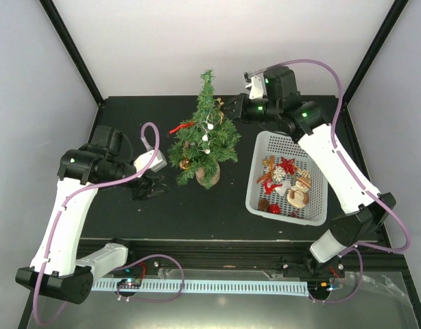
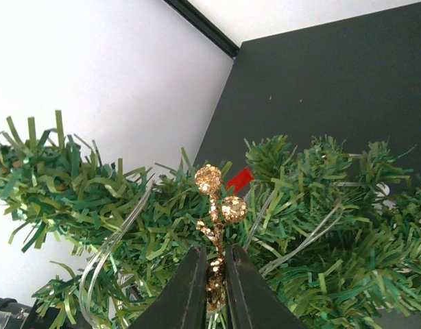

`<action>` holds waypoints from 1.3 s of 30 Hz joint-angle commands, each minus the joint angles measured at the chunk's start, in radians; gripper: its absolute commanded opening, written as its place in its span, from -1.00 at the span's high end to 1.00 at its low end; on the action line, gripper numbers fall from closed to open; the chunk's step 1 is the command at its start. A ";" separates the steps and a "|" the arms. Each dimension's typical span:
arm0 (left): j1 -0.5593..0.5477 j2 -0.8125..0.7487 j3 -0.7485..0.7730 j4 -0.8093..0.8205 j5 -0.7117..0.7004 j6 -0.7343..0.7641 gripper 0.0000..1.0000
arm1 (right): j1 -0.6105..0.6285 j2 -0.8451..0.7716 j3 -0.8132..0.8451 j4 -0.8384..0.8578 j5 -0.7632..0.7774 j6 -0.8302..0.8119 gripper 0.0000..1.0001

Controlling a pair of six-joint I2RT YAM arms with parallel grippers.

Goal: Decorate the small christmas tree

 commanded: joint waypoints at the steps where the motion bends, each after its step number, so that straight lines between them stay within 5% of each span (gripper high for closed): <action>1: 0.005 -0.017 -0.005 0.011 0.005 -0.003 -0.05 | 0.022 -0.019 -0.020 -0.005 0.011 -0.008 0.77; 14: 0.006 -0.013 -0.008 0.019 0.010 -0.003 -0.06 | 0.026 -0.053 -0.111 -0.002 0.017 -0.007 0.74; 31: 0.006 -0.014 -0.022 0.023 0.006 -0.004 -0.06 | 0.026 -0.089 -0.115 -0.040 0.076 -0.027 0.25; 39: 0.009 -0.023 -0.013 0.011 -0.031 -0.005 -0.05 | 0.025 -0.125 -0.119 -0.109 0.174 -0.063 0.25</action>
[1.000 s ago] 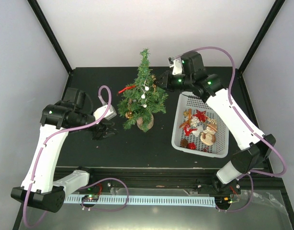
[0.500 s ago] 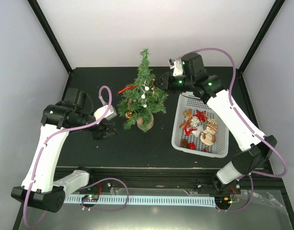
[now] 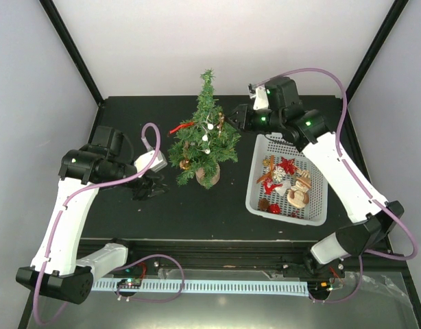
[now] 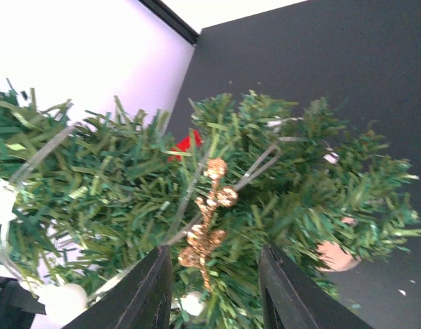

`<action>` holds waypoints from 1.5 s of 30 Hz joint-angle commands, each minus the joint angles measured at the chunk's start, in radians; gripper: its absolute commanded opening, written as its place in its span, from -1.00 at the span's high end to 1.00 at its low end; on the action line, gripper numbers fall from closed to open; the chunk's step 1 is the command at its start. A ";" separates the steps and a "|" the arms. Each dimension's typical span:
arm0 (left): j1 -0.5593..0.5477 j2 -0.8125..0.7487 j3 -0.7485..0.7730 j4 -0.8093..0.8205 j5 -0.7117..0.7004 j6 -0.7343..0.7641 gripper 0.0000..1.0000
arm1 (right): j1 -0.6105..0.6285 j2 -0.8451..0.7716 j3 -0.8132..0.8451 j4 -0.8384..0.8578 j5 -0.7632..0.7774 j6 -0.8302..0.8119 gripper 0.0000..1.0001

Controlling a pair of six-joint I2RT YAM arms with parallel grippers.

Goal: Decorate the small christmas tree

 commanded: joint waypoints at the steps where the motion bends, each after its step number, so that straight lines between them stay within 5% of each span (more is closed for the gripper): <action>1: 0.012 -0.024 0.010 -0.007 -0.030 -0.007 -0.05 | 0.004 -0.062 -0.018 -0.075 0.120 -0.048 0.23; 7: 0.026 -0.033 0.057 -0.067 -0.028 0.009 -0.05 | -0.004 -0.147 -0.070 -0.153 0.259 -0.086 0.00; 15: 0.040 -0.063 0.137 -0.106 -0.035 -0.023 -0.05 | -0.061 -0.245 -0.238 -0.167 0.237 -0.089 -0.13; 19: 0.051 -0.080 0.201 -0.107 -0.041 -0.064 -0.10 | -0.063 -0.298 -0.270 -0.175 0.251 -0.139 -0.56; 23: 0.053 -0.089 0.341 -0.105 -0.073 -0.105 -0.36 | -0.062 -0.385 -0.273 -0.214 0.339 -0.180 -0.99; 27: 0.053 -0.098 0.430 -0.105 -0.077 -0.136 -0.84 | -0.063 -0.499 -0.279 -0.266 0.401 -0.196 -1.00; 30: 0.053 -0.121 0.424 -0.109 -0.093 -0.154 -0.98 | -0.063 -0.545 -0.257 -0.363 0.448 -0.209 -1.00; 45: 0.053 -0.211 0.339 -0.108 -0.088 -0.194 -0.98 | -0.062 -0.796 -0.414 -0.519 0.356 -0.108 -1.00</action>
